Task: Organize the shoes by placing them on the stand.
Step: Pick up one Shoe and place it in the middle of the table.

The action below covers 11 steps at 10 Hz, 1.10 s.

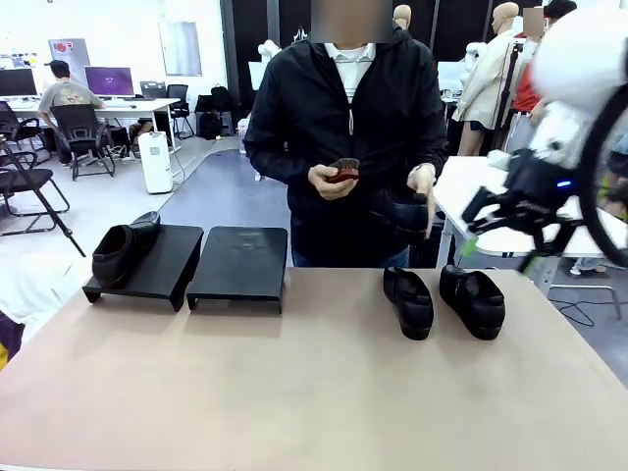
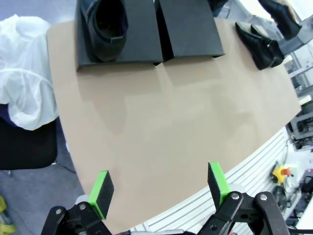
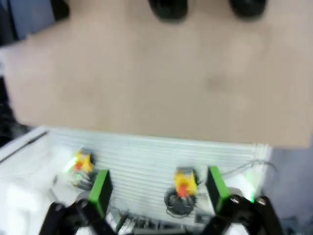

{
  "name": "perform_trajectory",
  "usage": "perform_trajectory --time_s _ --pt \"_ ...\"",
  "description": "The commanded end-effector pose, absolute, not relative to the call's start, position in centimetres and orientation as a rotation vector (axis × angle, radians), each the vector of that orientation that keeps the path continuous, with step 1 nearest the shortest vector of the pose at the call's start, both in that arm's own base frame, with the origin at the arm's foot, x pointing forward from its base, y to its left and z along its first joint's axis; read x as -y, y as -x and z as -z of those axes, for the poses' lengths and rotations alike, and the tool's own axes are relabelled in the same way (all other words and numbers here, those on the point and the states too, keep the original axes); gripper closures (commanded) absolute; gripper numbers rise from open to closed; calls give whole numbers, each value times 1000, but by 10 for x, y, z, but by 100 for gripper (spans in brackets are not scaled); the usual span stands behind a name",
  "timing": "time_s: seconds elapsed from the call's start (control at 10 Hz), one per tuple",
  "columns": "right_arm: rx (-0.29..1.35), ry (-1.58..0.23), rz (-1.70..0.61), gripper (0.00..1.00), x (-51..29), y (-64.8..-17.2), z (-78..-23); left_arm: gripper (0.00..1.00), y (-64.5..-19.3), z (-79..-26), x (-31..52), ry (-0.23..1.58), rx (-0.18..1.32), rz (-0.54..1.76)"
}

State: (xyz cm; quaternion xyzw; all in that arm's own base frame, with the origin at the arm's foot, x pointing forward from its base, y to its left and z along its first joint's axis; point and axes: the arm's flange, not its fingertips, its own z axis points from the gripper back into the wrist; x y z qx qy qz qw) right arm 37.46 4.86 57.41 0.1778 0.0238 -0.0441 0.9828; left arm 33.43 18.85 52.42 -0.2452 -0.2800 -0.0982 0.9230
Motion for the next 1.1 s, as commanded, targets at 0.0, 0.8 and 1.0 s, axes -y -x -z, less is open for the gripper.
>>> perform_trajectory --time_s 0.0,0.8,1.0 --pt "-96 -444 33 0 10 -273 -601 0 -333 -522 -188 517 593 220" --pt "192 -622 195 0 65 -155 -578 0 -333 -522 -188 517 593 220" --pt "251 -531 169 0 26 -214 -585 0 -333 -522 -188 517 593 220"
